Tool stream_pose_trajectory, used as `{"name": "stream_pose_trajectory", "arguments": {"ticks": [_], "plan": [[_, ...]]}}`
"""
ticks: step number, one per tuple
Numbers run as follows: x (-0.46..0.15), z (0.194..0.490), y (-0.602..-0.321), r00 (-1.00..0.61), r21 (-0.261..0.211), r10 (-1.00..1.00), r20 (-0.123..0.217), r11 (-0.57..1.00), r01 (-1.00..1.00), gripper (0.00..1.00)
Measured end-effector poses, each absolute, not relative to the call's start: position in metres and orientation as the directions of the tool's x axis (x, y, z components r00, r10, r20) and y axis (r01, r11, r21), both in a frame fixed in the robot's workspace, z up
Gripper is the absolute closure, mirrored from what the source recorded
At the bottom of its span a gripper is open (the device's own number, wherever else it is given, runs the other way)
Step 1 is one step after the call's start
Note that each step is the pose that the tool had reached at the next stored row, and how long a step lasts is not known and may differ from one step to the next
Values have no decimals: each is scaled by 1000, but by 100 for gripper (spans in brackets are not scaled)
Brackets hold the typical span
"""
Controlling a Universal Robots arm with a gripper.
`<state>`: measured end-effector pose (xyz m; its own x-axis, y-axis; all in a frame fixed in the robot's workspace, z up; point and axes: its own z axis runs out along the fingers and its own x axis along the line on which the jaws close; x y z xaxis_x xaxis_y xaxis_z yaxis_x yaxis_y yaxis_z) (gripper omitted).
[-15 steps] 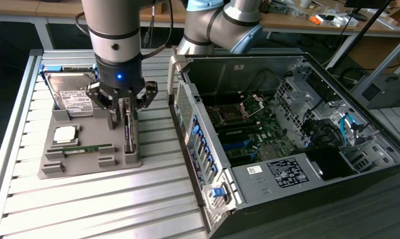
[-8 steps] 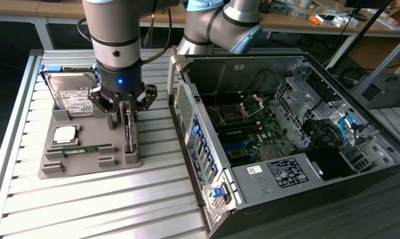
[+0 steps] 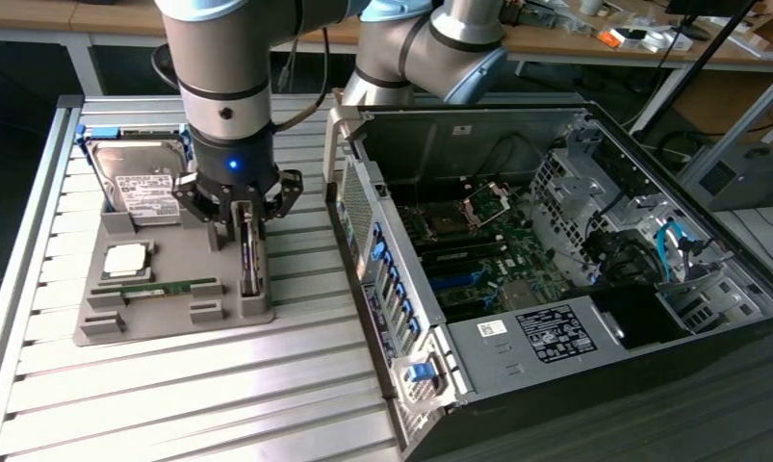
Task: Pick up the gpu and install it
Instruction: 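Pick up the gpu and move the gpu toward the slot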
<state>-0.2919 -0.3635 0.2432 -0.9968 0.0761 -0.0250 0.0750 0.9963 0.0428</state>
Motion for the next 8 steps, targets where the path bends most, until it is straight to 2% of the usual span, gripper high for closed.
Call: {"name": "stream_pose_trajectory", "arguments": {"ticks": [6,7,8], "plan": [[-292,243,-363,-997,43,76,-25,996,75,58],[-292,243,-363,-997,43,76,-25,996,75,60],[-292,243,-363,-997,43,76,-25,996,75,66]]}}
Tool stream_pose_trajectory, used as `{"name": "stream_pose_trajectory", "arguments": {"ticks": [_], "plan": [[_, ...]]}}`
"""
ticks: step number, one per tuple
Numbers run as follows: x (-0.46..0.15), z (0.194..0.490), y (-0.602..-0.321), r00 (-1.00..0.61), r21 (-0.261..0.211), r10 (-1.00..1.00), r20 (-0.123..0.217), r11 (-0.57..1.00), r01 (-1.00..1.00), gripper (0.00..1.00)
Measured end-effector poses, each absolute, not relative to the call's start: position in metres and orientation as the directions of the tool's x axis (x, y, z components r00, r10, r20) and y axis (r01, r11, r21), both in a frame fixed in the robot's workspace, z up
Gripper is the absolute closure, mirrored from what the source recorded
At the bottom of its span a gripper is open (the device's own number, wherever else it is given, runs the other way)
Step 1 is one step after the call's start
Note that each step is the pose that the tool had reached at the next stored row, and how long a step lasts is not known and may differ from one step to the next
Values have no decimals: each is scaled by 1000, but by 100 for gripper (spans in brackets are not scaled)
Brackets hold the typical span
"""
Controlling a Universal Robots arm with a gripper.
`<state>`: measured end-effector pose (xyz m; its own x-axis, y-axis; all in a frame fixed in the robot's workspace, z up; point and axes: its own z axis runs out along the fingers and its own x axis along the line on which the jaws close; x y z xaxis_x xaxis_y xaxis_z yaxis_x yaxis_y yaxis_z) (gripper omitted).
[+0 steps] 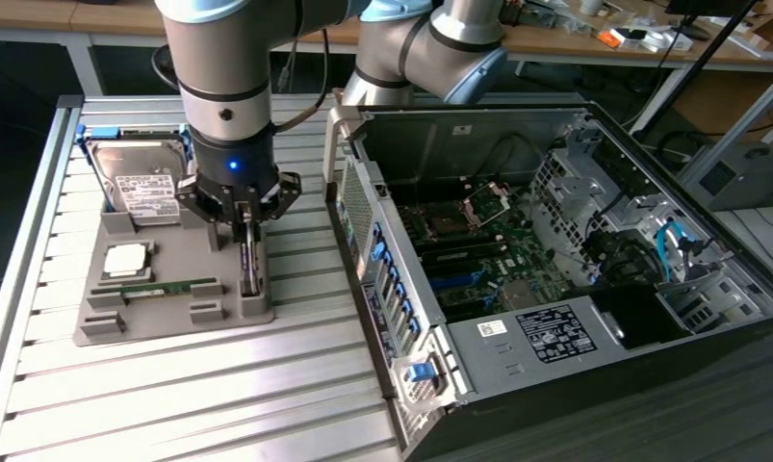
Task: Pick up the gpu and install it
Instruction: 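Pick up the gpu and move the gpu toward the slot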
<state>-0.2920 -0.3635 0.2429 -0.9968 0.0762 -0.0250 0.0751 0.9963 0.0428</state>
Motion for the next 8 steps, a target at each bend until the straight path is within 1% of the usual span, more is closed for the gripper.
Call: {"name": "stream_pose_trajectory", "arguments": {"ticks": [1,8], "plan": [[-292,243,-363,-997,43,76,-25,996,75,73],[-292,243,-363,-997,43,76,-25,996,75,73]]}}
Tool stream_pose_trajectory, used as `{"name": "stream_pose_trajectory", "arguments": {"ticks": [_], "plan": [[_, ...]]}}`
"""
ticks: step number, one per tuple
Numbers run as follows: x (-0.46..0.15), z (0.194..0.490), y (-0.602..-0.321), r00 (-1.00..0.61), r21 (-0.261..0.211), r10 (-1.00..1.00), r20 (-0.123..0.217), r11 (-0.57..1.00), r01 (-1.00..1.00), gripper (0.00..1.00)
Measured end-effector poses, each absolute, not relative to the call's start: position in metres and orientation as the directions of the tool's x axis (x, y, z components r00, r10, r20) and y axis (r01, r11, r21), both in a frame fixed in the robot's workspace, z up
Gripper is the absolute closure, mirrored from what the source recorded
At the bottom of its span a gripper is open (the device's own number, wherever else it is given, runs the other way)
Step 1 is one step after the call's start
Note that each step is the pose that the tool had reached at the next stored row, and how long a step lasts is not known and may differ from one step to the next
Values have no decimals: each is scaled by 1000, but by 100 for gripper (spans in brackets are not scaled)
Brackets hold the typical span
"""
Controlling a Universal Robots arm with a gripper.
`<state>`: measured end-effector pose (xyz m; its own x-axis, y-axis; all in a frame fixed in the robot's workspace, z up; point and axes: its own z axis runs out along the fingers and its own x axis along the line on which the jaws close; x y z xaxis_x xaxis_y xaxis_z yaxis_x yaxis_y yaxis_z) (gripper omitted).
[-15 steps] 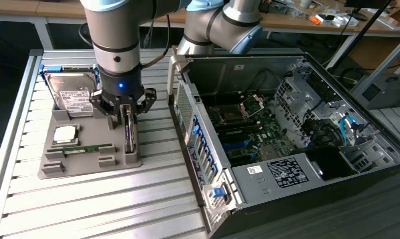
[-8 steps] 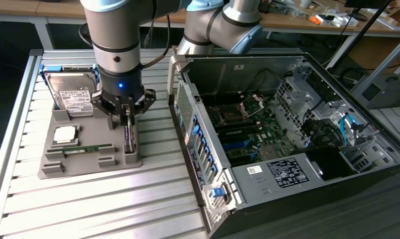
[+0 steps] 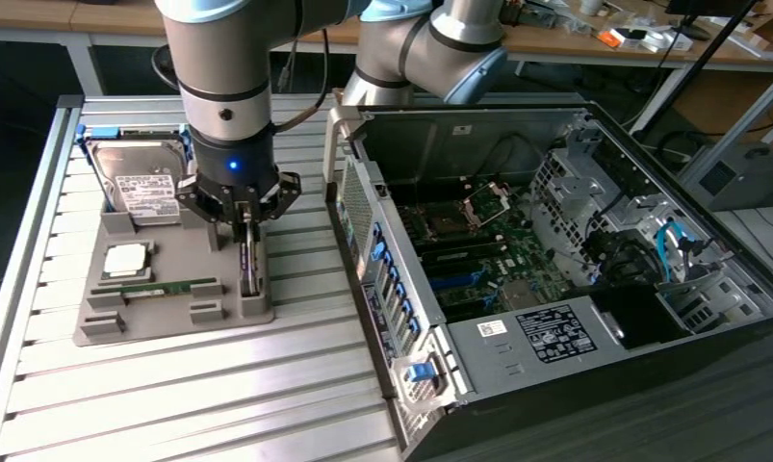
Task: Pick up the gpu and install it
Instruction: 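Pick up the gpu and move the gpu toward the slot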
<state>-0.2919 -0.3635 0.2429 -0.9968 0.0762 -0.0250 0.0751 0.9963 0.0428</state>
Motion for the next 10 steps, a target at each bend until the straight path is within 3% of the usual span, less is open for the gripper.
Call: {"name": "stream_pose_trajectory", "arguments": {"ticks": [10], "plan": [[-292,247,-363,-997,43,77,-25,996,76,73]]}}
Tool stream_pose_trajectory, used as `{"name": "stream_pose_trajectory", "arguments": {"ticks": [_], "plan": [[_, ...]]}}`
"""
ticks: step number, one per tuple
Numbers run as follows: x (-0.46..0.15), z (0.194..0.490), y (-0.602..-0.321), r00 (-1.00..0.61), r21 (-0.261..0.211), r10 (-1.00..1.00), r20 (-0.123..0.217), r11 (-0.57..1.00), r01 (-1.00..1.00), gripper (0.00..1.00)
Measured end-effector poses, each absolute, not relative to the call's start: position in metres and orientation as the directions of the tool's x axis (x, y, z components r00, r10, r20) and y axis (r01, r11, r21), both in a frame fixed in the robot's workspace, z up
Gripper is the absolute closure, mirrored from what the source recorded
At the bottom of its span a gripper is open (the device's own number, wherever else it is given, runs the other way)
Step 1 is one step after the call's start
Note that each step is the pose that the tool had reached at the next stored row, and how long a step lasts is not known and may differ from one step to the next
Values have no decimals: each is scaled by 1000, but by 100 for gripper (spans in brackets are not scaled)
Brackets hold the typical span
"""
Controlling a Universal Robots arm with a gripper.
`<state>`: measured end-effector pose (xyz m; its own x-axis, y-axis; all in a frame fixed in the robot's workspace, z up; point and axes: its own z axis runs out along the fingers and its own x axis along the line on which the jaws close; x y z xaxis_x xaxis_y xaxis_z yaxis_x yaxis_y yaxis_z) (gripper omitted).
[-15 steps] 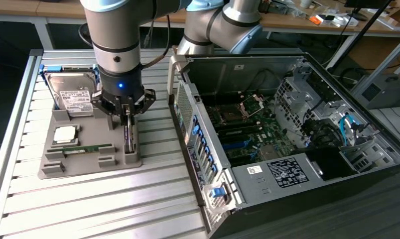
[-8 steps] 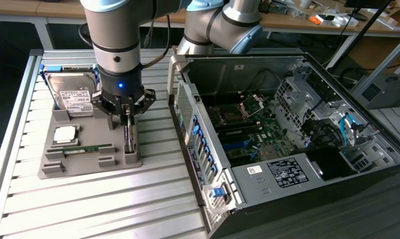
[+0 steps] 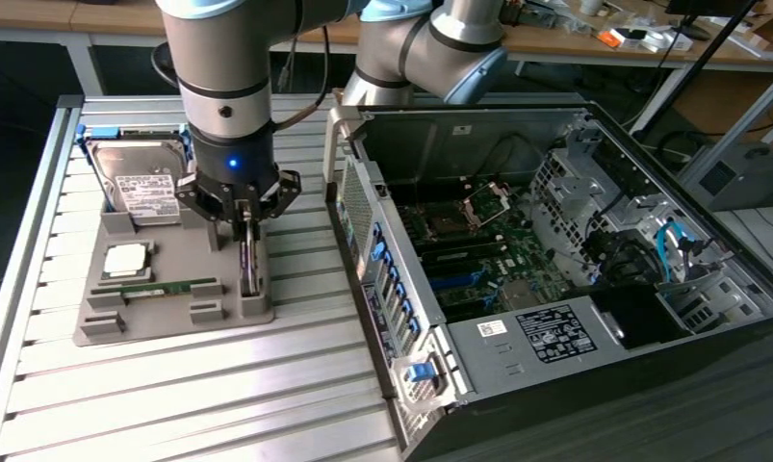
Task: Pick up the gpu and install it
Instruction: 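Pick up the gpu and move the gpu toward the slot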
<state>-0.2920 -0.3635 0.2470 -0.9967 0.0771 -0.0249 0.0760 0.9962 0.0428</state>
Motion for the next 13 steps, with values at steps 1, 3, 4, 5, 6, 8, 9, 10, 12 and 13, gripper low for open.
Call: {"name": "stream_pose_trajectory", "arguments": {"ticks": [1,3,4,5,6,8,9,10,12,13], "plan": [[-292,248,-363,-997,43,77,-25,996,76,73],[-292,249,-363,-997,43,77,-25,996,76,73],[-292,250,-363,-997,43,77,-25,996,76,73],[-292,250,-363,-997,43,77,-25,996,76,73],[-292,251,-363,-997,43,77,-25,996,76,73],[-292,253,-363,-997,43,77,-25,996,76,73],[-292,253,-363,-997,43,77,-25,996,76,73],[-292,254,-363,-997,43,77,-25,996,76,73],[-292,256,-363,-997,43,77,-25,996,76,73],[-292,256,-363,-997,43,77,-25,996,76,73]]}}
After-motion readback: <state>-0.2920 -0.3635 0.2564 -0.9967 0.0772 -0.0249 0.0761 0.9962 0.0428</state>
